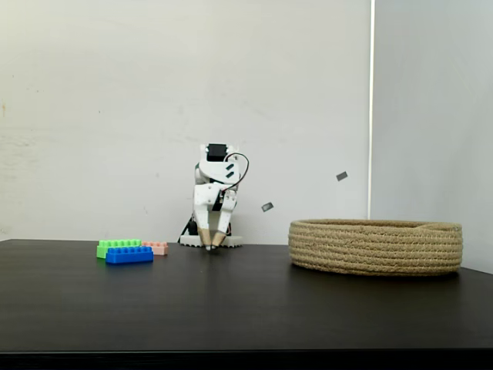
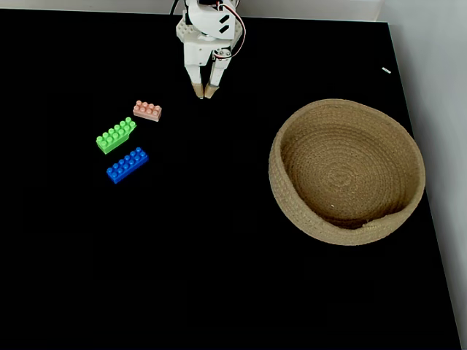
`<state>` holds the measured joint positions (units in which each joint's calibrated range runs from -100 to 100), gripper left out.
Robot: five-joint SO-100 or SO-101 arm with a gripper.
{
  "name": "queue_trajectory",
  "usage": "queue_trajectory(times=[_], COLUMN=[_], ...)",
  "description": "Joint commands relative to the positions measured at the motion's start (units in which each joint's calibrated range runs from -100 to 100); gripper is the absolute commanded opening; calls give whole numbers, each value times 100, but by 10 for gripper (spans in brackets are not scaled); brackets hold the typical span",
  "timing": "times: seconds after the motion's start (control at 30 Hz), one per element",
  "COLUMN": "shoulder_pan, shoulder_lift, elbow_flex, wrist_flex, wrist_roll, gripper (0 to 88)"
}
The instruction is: Place the lego blocks in the tray
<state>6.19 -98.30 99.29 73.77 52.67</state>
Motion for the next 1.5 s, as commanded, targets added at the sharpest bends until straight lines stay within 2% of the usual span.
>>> queue_trajectory(times=[0.0, 0.57, 0.97, 1.13, 1.2, 1.27, 1.33, 1.47], shoulder_pan=[-1, -50, -50, -67, -83, -91, -17, 90], shoulder_lift=[-41, -41, -41, -41, -41, -41, -41, 355], elbow_flex=[71, 71, 71, 71, 71, 71, 34, -467], wrist_flex=[41, 41, 41, 41, 32, -76, -218, -659], wrist_roll=[-10, -205, 107, -39, -200, -542, -645, -830], gripper=[2, 1, 1, 1, 27, 79, 136, 164])
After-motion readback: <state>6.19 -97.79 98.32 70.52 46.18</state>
